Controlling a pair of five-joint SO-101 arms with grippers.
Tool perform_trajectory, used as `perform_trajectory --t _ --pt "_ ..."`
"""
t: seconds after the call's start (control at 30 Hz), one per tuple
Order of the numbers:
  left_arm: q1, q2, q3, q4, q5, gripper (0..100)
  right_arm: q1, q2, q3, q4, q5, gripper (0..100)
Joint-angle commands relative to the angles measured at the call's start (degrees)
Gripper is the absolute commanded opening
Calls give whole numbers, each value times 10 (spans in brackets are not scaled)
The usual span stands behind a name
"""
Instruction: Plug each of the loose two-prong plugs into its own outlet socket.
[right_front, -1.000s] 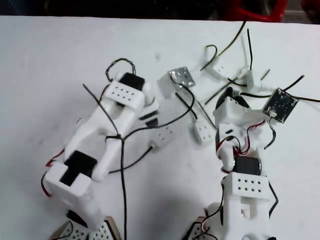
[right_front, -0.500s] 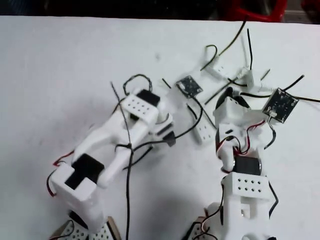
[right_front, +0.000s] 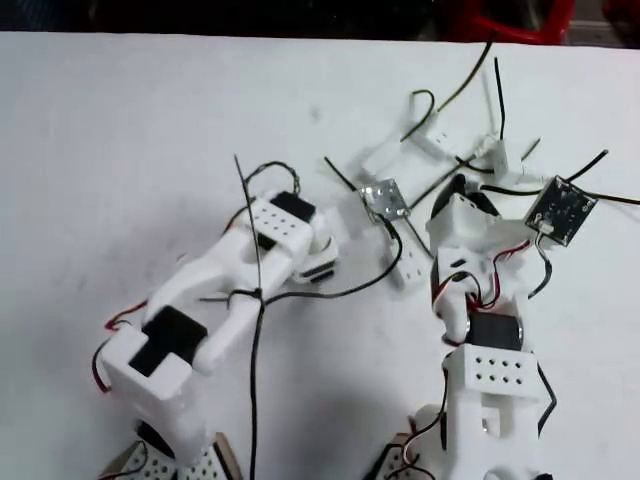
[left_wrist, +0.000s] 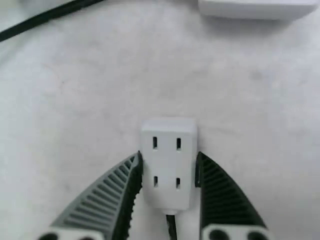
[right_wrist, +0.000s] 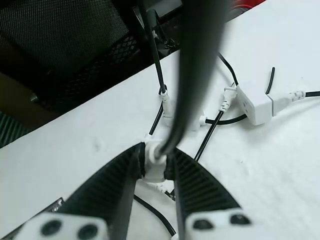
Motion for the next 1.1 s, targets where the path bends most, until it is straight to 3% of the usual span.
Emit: perform_trajectory --t 0.0,0.13,0.4,0.53,0.87,1.07 --pt "-47 4 -36 21 -26 199 7 2 -33 -11 1 17" --pt "-65 -4 -79 62 25 278 7 2 -33 -11 1 17" --pt "-65 -138 -80 113 44 283 7 2 -33 -11 1 17" --pt "-87 -229 -44 113 89 282 -4 2 -33 -7 10 17" --pt "-228 -383 112 108 169 278 -147 3 -61 106 149 17" --pt "-325 -433 258 10 185 278 -262 3 -77 175 224 17"
